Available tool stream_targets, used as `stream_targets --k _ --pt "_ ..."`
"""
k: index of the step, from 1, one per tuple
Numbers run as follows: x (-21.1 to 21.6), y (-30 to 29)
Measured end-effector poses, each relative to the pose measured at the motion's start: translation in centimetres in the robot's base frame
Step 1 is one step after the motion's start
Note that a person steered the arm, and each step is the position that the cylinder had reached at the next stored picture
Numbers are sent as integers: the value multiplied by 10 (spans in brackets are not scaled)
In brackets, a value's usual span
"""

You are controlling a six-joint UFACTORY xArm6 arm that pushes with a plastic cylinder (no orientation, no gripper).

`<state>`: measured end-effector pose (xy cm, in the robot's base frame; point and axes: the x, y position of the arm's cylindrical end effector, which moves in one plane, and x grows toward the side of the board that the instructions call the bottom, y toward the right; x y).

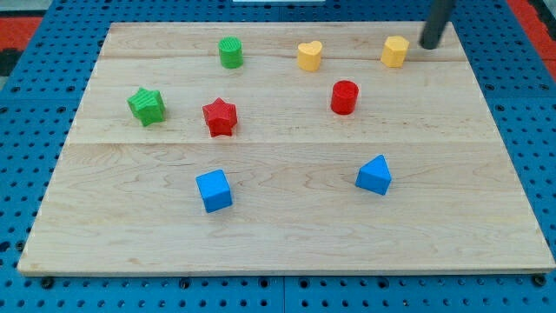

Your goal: Slide the yellow hexagon closer to the yellow heart

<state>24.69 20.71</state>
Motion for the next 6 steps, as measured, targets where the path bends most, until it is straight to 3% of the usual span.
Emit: stream_targets --k 1,2,3,4,5,6 --pt "10 -49" --pt "24 -2" --pt "64 -24" --pt "32 -78" --pt "28 -98" --pt "42 -30"
